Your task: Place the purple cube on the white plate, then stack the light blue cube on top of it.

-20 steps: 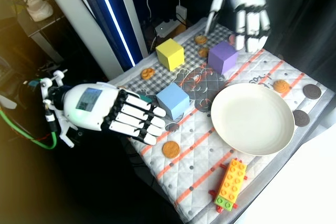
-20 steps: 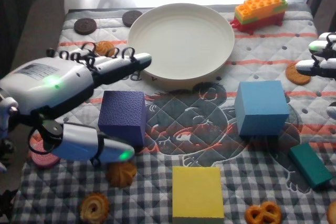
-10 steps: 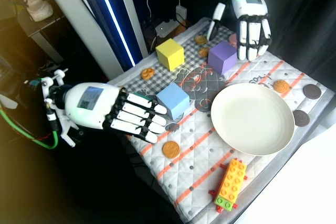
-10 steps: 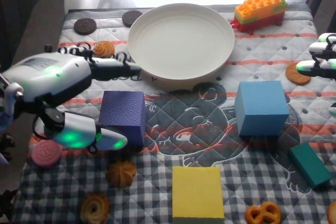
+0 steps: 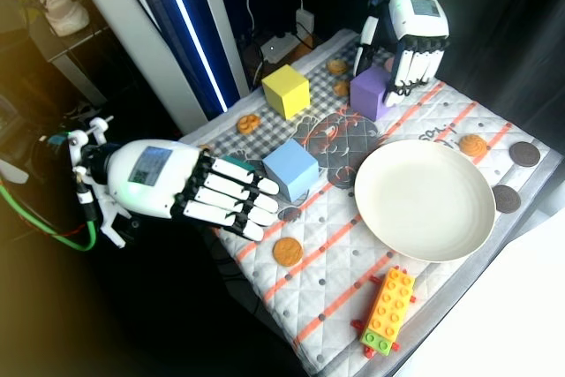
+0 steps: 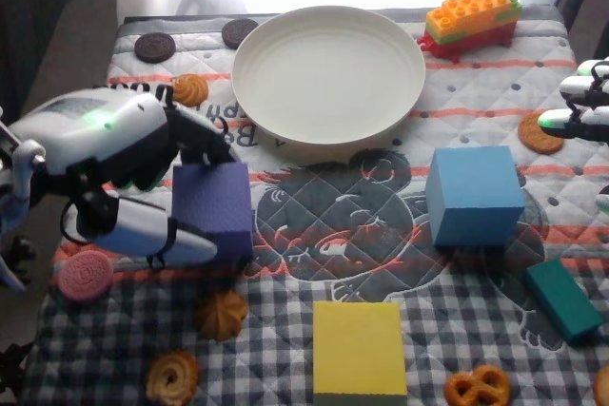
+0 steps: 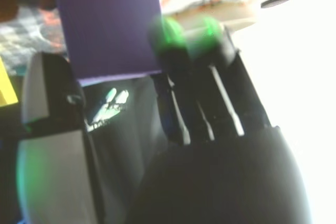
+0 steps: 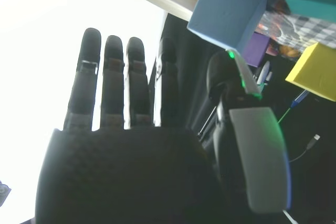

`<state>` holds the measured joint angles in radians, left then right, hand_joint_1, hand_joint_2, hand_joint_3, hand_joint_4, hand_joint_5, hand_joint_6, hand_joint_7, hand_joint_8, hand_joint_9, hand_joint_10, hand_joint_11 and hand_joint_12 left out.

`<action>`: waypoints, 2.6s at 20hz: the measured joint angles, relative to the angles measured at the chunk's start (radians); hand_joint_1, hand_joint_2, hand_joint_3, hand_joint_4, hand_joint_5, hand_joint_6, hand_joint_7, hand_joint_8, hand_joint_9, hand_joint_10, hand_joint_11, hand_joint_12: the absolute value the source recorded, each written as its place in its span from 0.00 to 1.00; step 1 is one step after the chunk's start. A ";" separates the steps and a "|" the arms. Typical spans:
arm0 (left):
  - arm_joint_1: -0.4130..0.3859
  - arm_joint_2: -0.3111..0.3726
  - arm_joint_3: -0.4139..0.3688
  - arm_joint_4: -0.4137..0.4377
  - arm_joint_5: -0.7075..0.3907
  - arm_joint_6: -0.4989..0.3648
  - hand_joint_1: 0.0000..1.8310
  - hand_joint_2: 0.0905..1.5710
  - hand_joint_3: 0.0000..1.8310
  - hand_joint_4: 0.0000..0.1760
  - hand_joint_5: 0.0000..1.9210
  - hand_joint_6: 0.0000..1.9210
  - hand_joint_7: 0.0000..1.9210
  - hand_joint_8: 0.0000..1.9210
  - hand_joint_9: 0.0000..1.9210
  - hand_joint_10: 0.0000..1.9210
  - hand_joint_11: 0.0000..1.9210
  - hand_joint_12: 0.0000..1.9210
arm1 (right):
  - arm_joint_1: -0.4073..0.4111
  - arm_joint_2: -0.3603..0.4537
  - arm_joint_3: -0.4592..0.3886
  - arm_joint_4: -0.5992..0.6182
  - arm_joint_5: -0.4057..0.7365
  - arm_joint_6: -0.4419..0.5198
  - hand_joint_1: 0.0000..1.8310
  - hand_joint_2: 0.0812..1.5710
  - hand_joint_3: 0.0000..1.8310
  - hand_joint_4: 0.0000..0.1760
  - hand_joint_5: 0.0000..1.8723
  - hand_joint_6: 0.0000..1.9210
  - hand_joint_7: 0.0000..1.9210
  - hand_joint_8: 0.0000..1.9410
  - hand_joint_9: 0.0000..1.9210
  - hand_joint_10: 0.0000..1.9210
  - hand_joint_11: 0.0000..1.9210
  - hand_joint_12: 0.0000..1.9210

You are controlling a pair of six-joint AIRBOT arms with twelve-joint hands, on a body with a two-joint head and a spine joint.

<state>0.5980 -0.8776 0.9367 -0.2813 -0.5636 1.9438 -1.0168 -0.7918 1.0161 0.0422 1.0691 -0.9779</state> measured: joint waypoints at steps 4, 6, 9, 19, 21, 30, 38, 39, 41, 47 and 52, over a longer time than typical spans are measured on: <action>-0.135 -0.078 0.101 -0.009 0.010 0.001 0.70 0.67 0.00 0.00 0.51 0.43 0.59 0.49 0.58 0.45 0.46 0.69 | 0.000 -0.002 0.000 0.000 0.002 0.000 0.24 0.82 0.00 0.50 0.26 0.00 0.18 0.00 0.18 0.00 0.09 0.31; -0.211 -0.142 0.181 -0.024 0.039 0.002 0.69 0.66 0.00 0.00 0.52 0.43 0.59 0.48 0.56 0.47 0.45 0.73 | 0.000 -0.009 0.000 0.000 0.001 0.000 0.25 0.83 0.00 0.47 0.27 0.00 0.18 0.00 0.18 0.00 0.10 0.31; -0.278 -0.229 0.283 -0.052 0.129 0.000 0.68 0.67 0.00 0.00 0.52 0.46 0.58 0.46 0.56 0.44 0.47 0.67 | 0.007 -0.017 0.006 -0.001 -0.004 0.000 0.23 0.83 0.00 0.55 0.26 0.00 0.18 0.00 0.17 0.00 0.09 0.27; -0.350 -0.461 0.551 -0.084 0.310 0.003 0.68 0.67 0.00 0.00 0.52 0.42 0.57 0.51 0.51 0.44 0.36 0.70 | 0.029 -0.063 0.039 -0.031 -0.008 0.018 0.26 0.82 0.00 0.36 0.28 0.00 0.20 0.00 0.19 0.01 0.10 0.27; -0.350 -0.480 0.579 -0.084 0.340 0.004 0.69 0.69 0.00 0.00 0.56 0.33 0.49 0.65 0.42 0.60 0.31 0.83 | 0.036 -0.071 0.044 -0.038 -0.002 0.024 0.27 0.82 0.00 0.34 0.29 0.00 0.20 0.00 0.20 0.00 0.11 0.27; -0.344 -0.513 0.628 -0.090 0.393 0.004 0.57 0.65 0.00 0.62 0.27 0.01 0.24 0.19 0.19 0.36 0.08 0.59 | 0.036 -0.081 0.054 -0.048 0.000 0.042 0.30 0.82 0.00 0.28 0.29 0.00 0.19 0.00 0.18 0.00 0.10 0.26; -0.322 -0.482 0.578 -0.098 0.338 0.004 0.51 0.56 0.00 1.00 0.00 0.00 0.00 0.00 0.00 0.00 0.00 0.12 | 0.042 -0.094 0.064 -0.047 -0.003 0.084 0.31 0.81 0.00 0.71 0.27 0.00 0.21 0.00 0.20 0.00 0.08 0.36; -0.315 -0.462 0.551 -0.100 0.319 0.003 0.50 0.56 0.00 1.00 0.00 0.00 0.00 0.00 0.00 0.00 0.00 0.07 | 0.044 -0.098 0.067 -0.047 -0.003 0.090 0.31 0.82 0.00 0.74 0.26 0.00 0.20 0.00 0.19 0.00 0.06 0.41; -0.288 -0.390 0.456 -0.100 0.274 0.004 0.47 0.55 0.00 1.00 0.00 0.00 0.00 0.00 0.00 0.00 0.00 0.00 | 0.058 -0.100 0.067 -0.050 -0.007 0.098 0.31 0.80 0.00 0.73 0.26 0.00 0.18 0.00 0.18 0.00 0.03 0.42; -0.107 -0.124 0.161 -0.054 0.007 -0.084 0.43 0.55 0.00 1.00 0.00 0.00 0.00 0.00 0.00 0.00 0.00 0.00 | 0.097 -0.111 0.067 -0.051 0.027 0.135 0.25 0.73 0.00 0.83 0.18 0.00 0.13 0.00 0.12 0.00 0.00 0.40; 0.067 0.017 0.052 0.005 -0.126 -0.355 0.51 0.56 0.00 1.00 0.00 0.00 0.00 0.00 0.00 0.00 0.00 0.00 | 0.131 -0.132 0.071 -0.080 0.000 0.137 0.15 0.68 0.00 0.83 0.14 0.00 0.09 0.00 0.07 0.00 0.00 0.28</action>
<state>0.6651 -0.8604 0.9890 -0.2764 -0.6891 1.5887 -0.8856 -0.9234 1.0870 -0.0380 1.0691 -0.8406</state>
